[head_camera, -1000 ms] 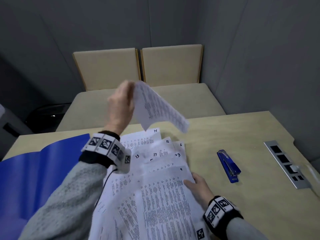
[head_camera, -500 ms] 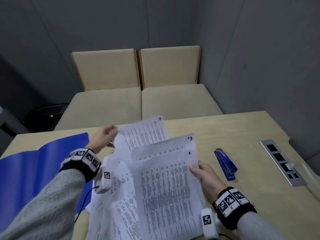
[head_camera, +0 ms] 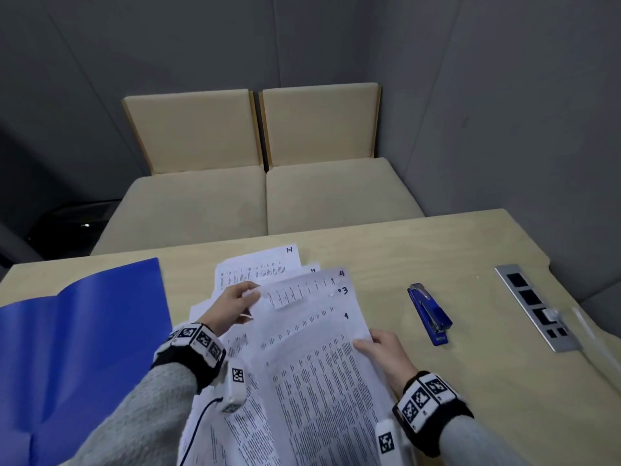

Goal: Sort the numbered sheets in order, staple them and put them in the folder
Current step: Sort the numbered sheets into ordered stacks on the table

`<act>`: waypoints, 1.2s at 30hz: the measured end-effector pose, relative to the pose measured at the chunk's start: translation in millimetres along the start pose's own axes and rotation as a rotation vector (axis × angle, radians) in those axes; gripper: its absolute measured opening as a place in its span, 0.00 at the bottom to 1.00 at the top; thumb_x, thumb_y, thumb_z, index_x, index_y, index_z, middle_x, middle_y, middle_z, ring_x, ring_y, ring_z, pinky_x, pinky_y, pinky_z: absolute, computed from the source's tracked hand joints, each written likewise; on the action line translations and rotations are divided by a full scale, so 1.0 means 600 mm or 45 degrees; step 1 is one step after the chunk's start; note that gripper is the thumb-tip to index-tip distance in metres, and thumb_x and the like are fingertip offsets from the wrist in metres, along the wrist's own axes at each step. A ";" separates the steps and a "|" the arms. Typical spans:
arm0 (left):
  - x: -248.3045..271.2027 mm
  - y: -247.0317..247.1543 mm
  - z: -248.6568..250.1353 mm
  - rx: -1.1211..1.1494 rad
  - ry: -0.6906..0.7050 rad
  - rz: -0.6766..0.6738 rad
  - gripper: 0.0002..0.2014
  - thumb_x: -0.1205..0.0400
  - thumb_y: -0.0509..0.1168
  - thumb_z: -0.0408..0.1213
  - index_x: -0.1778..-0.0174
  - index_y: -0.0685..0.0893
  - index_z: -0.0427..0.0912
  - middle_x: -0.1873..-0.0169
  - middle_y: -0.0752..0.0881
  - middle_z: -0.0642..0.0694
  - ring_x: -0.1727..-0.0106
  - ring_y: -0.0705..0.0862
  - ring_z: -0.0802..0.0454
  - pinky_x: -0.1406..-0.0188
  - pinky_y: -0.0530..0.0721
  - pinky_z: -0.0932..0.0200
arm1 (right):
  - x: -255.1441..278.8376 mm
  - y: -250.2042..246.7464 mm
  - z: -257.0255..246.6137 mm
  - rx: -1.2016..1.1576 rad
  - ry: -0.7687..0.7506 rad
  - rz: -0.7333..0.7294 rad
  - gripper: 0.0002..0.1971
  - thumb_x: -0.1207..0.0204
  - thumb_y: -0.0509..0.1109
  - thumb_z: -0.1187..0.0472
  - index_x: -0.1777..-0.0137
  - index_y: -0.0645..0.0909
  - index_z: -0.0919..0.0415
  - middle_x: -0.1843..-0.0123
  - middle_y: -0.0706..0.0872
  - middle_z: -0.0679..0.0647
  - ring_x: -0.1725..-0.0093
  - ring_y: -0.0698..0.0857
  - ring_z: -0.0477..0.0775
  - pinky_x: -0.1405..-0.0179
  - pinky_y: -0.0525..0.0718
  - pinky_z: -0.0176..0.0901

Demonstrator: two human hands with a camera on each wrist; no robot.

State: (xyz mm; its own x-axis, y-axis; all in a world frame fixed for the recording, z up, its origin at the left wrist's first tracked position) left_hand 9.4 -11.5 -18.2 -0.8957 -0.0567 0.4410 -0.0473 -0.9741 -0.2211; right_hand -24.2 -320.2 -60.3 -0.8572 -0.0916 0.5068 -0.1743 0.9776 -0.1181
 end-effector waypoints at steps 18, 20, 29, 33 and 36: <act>-0.013 0.205 -0.089 -0.340 -0.475 -0.233 0.32 0.27 0.66 0.21 0.26 0.65 0.24 0.73 0.79 0.42 0.78 0.76 0.53 0.81 0.71 0.64 | -0.026 -0.135 -0.023 0.964 0.000 0.637 0.15 0.27 0.70 0.57 0.42 0.73 0.56 0.39 0.74 0.55 0.39 0.76 0.58 0.41 0.75 0.49; -0.014 0.203 -0.087 -0.329 -0.461 -0.191 0.28 0.26 0.65 0.20 0.29 0.69 0.24 0.75 0.78 0.42 0.79 0.76 0.53 0.81 0.71 0.64 | -0.026 -0.172 -0.059 1.225 -0.021 0.882 0.20 0.28 0.71 0.55 0.38 0.71 0.54 0.37 0.72 0.58 0.35 0.72 0.61 0.38 0.71 0.54; 0.004 0.278 -0.048 -0.170 -0.479 -0.225 0.09 0.25 0.65 0.18 0.60 0.76 0.35 0.73 0.77 0.44 0.77 0.74 0.54 0.79 0.71 0.60 | -0.103 -0.254 -0.040 1.442 0.193 0.608 0.10 0.20 0.63 0.59 0.44 0.80 0.62 0.47 0.86 0.60 0.50 0.85 0.61 0.57 0.80 0.44; -0.003 0.329 -0.028 -0.127 -0.471 -0.193 0.09 0.25 0.63 0.18 0.58 0.78 0.36 0.73 0.78 0.43 0.78 0.75 0.53 0.83 0.70 0.63 | -0.122 -0.299 -0.055 1.415 0.258 0.671 0.11 0.21 0.65 0.58 0.44 0.81 0.63 0.46 0.86 0.62 0.49 0.85 0.62 0.59 0.77 0.43; -0.014 0.369 -0.013 -0.128 -0.439 -0.145 0.08 0.24 0.62 0.20 0.55 0.78 0.37 0.66 0.81 0.42 0.72 0.78 0.51 0.78 0.75 0.61 | -0.144 -0.336 -0.065 1.343 0.289 0.718 0.11 0.22 0.66 0.59 0.45 0.81 0.65 0.48 0.86 0.65 0.50 0.85 0.64 0.59 0.78 0.44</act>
State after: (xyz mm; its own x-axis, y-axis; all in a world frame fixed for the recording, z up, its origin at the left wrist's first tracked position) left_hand 2.8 -225.1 -77.6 -0.6813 -0.0364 0.7311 -0.1966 -0.9530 -0.2306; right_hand 103.9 -502.1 -46.7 -0.8540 0.4347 0.2859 -0.2041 0.2256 -0.9526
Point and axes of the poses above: each hand's wrist, its own x-axis away from the middle knuckle, its own y-axis out of the palm, z = x × y, the point moved 4 cm from there along -x, towards the middle knuckle
